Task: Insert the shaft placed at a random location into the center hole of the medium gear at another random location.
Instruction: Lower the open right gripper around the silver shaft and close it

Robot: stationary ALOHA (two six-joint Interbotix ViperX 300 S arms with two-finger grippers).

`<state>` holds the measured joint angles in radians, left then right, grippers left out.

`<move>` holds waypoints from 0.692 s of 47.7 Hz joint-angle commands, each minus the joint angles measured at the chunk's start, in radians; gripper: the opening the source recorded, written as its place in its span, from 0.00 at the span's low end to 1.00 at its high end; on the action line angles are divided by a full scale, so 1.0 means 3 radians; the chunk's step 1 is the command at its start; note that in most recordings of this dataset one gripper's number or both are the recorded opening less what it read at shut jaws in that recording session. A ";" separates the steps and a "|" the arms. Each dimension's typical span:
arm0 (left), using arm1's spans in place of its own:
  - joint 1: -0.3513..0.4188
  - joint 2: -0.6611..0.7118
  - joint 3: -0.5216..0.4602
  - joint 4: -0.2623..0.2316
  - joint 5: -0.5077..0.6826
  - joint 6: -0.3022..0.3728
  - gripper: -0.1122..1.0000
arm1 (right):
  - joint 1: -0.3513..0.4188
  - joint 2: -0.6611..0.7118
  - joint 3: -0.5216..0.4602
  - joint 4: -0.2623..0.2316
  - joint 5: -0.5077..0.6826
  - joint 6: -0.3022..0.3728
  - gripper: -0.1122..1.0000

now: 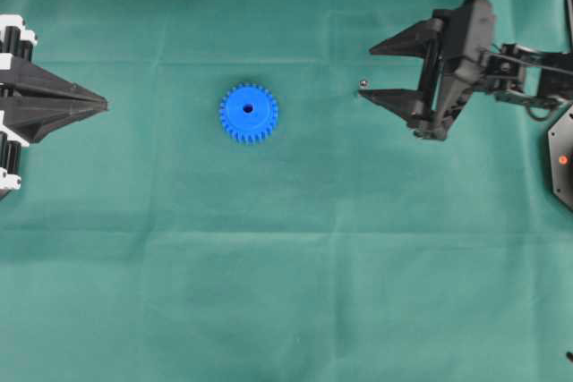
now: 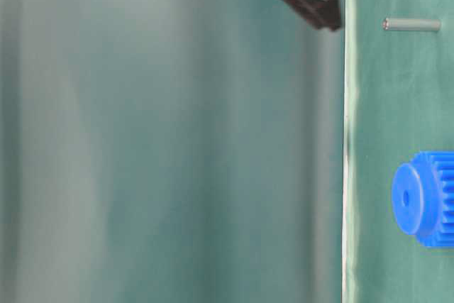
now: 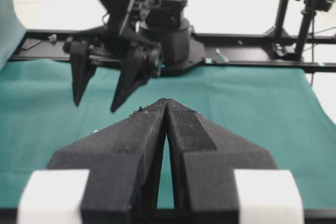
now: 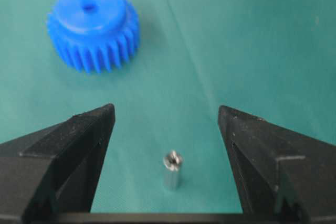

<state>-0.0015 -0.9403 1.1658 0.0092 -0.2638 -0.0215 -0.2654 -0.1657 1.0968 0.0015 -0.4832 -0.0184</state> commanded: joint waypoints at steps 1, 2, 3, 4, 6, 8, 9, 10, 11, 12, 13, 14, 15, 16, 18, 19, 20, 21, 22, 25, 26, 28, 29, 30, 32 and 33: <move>-0.0005 0.0020 -0.0072 0.0005 -0.0010 -0.0005 0.10 | -0.0026 0.0148 -0.0072 0.0036 -0.0143 -0.0051 0.87; -0.0005 0.0020 -0.0072 0.0005 -0.0015 -0.0005 0.10 | -0.0026 0.0179 -0.0072 0.0046 -0.0159 -0.0051 0.87; -0.0005 0.0020 -0.0072 0.0005 -0.0015 -0.0005 0.10 | -0.0026 0.0210 -0.0066 0.0056 -0.0179 -0.0051 0.87; -0.0005 0.0020 -0.0072 0.0005 -0.0015 -0.0005 0.10 | -0.0026 0.0235 -0.0066 0.0066 -0.0194 -0.0051 0.87; -0.0005 0.0020 -0.0072 0.0005 -0.0015 -0.0005 0.10 | -0.0026 0.0307 -0.0061 0.0072 -0.0230 -0.0046 0.87; -0.0005 0.0020 -0.0072 0.0005 -0.0015 -0.0005 0.10 | -0.0026 0.0363 -0.0061 0.0077 -0.0256 -0.0041 0.87; -0.0005 0.0020 -0.0072 0.0005 -0.0010 -0.0005 0.10 | -0.0026 0.0378 -0.0061 0.0077 -0.0266 -0.0036 0.87; -0.0005 0.0026 -0.0072 0.0005 -0.0015 -0.0005 0.10 | -0.0026 0.0404 -0.0061 0.0077 -0.0271 -0.0036 0.87; -0.0005 0.0026 -0.0072 0.0005 -0.0010 -0.0005 0.10 | -0.0026 0.0419 -0.0061 0.0077 -0.0281 -0.0031 0.87; -0.0005 0.0026 -0.0072 0.0005 -0.0015 -0.0005 0.10 | -0.0026 0.0435 -0.0061 0.0077 -0.0291 -0.0026 0.87; -0.0005 0.0026 -0.0072 0.0005 -0.0015 -0.0005 0.10 | -0.0026 0.0455 -0.0056 0.0077 -0.0297 -0.0026 0.87; -0.0005 0.0026 -0.0072 0.0005 -0.0010 -0.0005 0.10 | -0.0026 0.0460 -0.0056 0.0077 -0.0307 -0.0026 0.87; -0.0005 0.0026 -0.0066 0.0005 -0.0010 -0.0005 0.10 | -0.0026 0.0465 -0.0051 0.0077 -0.0312 -0.0026 0.87; -0.0005 0.0026 -0.0066 0.0005 -0.0010 -0.0005 0.10 | -0.0026 0.0470 -0.0056 0.0077 -0.0317 -0.0026 0.87; -0.0005 0.0026 -0.0066 0.0010 -0.0010 -0.0010 0.10 | -0.0026 0.0481 -0.0051 0.0077 -0.0322 -0.0026 0.87; -0.0005 0.0031 -0.0072 0.0005 -0.0010 -0.0005 0.10 | -0.0026 0.0486 -0.0051 0.0077 -0.0327 -0.0026 0.87; -0.0005 0.0031 -0.0066 0.0005 -0.0010 -0.0005 0.10 | -0.0026 0.0491 -0.0051 0.0077 -0.0327 -0.0026 0.86; -0.0005 0.0031 -0.0066 0.0005 -0.0010 -0.0005 0.10 | -0.0026 0.0491 -0.0051 0.0077 -0.0327 -0.0026 0.86; -0.0005 0.0031 -0.0066 0.0005 -0.0010 -0.0005 0.10 | -0.0026 0.0496 -0.0056 0.0077 -0.0332 -0.0026 0.85; -0.0005 0.0031 -0.0066 0.0005 -0.0005 -0.0010 0.10 | -0.0026 0.0516 -0.0056 0.0077 -0.0332 -0.0026 0.83; -0.0005 0.0031 -0.0066 0.0005 -0.0005 -0.0010 0.10 | -0.0026 0.0522 -0.0061 0.0072 -0.0332 -0.0026 0.81; -0.0005 0.0031 -0.0066 0.0005 0.0010 -0.0010 0.10 | -0.0026 0.0542 -0.0061 0.0077 -0.0327 -0.0026 0.78; -0.0005 0.0031 -0.0066 0.0005 0.0015 -0.0010 0.10 | -0.0020 0.0552 -0.0066 0.0072 -0.0327 -0.0026 0.76; -0.0005 0.0031 -0.0066 0.0005 0.0020 -0.0010 0.10 | -0.0020 0.0557 -0.0066 0.0066 -0.0327 -0.0026 0.73; -0.0005 0.0031 -0.0066 0.0005 0.0026 -0.0010 0.10 | -0.0020 0.0562 -0.0066 0.0061 -0.0327 -0.0031 0.67; -0.0005 0.0031 -0.0066 0.0005 0.0031 -0.0010 0.10 | -0.0020 0.0568 -0.0066 0.0061 -0.0322 -0.0031 0.64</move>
<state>-0.0015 -0.9373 1.1674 0.0092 -0.2546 -0.0230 -0.2700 0.0092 1.0937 0.0215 -0.5691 -0.0215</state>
